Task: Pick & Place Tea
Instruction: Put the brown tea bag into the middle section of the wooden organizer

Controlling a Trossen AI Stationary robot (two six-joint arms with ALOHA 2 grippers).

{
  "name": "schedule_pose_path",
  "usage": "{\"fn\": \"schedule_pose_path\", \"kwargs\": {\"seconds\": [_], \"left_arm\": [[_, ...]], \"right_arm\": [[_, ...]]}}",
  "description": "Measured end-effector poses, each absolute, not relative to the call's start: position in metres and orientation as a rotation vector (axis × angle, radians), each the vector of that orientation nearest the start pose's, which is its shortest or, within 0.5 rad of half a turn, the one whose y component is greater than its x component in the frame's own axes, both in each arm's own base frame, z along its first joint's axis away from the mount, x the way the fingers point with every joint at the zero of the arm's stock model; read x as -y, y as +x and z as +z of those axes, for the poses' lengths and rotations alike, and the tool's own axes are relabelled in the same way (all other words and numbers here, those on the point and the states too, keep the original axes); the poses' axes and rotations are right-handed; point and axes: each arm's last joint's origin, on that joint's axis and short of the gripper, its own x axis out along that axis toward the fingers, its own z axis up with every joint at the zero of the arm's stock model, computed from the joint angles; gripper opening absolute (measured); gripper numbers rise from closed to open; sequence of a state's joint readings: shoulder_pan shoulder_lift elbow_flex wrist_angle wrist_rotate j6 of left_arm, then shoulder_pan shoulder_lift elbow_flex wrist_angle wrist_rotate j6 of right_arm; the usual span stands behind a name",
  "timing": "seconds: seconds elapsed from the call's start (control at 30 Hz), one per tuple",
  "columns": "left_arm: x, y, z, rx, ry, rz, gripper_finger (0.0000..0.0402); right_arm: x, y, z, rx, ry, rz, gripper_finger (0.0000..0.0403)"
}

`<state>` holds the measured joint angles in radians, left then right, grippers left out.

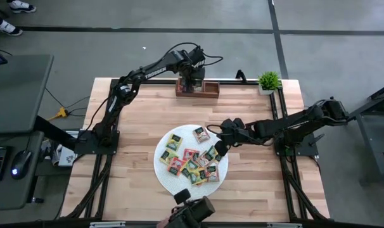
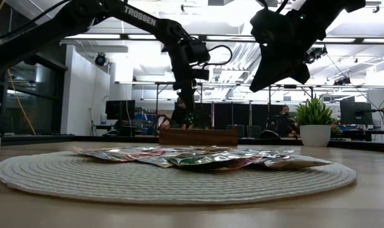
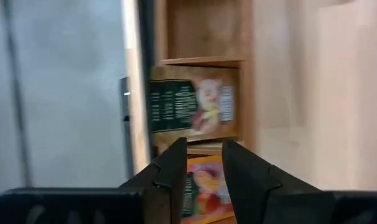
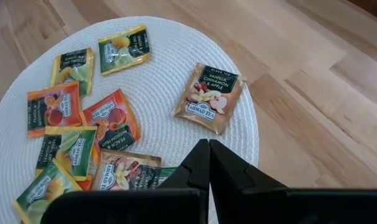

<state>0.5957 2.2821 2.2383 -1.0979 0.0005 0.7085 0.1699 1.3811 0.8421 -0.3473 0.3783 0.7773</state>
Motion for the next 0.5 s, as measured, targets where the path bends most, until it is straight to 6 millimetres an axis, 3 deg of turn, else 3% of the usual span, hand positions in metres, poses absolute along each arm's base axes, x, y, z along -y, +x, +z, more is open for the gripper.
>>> {"fn": "schedule_pose_path", "kwargs": {"seconds": [0.13, 0.33, 0.5], "left_arm": [[-0.263, 0.395, 0.268, -1.162, 0.168, 0.006, 0.0099], [-0.25, 0.397, 0.267, -1.06, 0.018, -0.204, 0.0099], [-0.231, 0.405, 0.256, -1.06, -0.023, -0.302, 0.0098]], "right_arm": [[-0.035, 0.269, 0.211, -0.691, 0.481, -0.508, 0.0], [-0.034, 0.266, 0.187, -0.525, 0.568, -0.432, 0.0], [-0.03, 0.259, 0.173, -0.42, 0.609, -0.459, 0.0]]}}
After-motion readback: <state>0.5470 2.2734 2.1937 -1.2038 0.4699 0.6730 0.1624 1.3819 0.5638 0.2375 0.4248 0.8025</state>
